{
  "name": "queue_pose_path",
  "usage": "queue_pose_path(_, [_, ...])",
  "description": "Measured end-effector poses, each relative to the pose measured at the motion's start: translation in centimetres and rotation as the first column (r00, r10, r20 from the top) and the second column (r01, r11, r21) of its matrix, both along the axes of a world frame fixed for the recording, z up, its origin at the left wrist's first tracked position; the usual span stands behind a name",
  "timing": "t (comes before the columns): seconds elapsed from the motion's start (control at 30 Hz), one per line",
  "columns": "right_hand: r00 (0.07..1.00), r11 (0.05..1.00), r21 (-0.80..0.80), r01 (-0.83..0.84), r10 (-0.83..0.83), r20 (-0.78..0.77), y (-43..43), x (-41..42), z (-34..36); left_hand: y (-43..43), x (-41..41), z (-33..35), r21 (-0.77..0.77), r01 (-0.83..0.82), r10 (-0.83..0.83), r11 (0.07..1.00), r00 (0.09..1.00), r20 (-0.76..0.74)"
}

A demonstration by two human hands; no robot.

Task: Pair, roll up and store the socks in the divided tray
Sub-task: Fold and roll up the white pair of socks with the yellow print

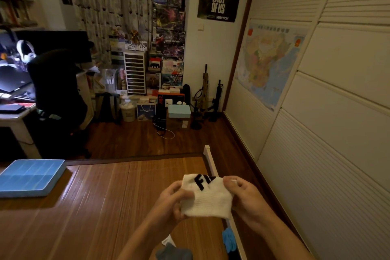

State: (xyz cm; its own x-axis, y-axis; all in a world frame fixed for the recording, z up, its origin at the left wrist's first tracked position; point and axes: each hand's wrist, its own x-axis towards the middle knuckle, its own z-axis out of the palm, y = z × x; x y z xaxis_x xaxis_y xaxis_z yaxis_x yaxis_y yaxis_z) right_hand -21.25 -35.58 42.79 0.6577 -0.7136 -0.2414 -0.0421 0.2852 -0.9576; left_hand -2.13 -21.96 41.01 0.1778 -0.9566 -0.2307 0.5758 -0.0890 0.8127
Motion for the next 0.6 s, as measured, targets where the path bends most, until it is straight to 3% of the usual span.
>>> queue_pose_path(0.1, [0.999,0.999,-0.022,0.044,-0.044,-0.004,-0.2,0.2,0.2,0.1,-0.3,-0.5,0.02,0.024,-0.025,1.0,0.998,0.059])
queue_pose_path(0.23, [0.995,0.968,-0.233,0.094,-0.102,-0.023,-0.6,0.1,1.1,0.1,-0.1,-0.9,0.047,0.051,-0.055,0.998,0.993,0.105])
queue_pose_path(0.43, [0.994,0.93,-0.367,-0.001,-0.038,-0.1,-1.0,0.5,1.8,0.1,0.2,-0.7,0.071,0.264,-0.271,0.962,0.955,0.121])
queue_pose_path(0.5, [0.993,0.948,-0.318,-0.002,-0.037,-0.116,-1.3,0.6,1.8,0.1,0.0,-0.7,0.061,0.333,-0.338,0.941,0.923,0.182])
queue_pose_path(0.6, [0.969,0.984,-0.082,-0.155,0.136,-0.206,-1.4,0.6,1.3,-0.1,-0.9,-0.9,0.029,0.226,-0.227,0.974,0.956,0.187])
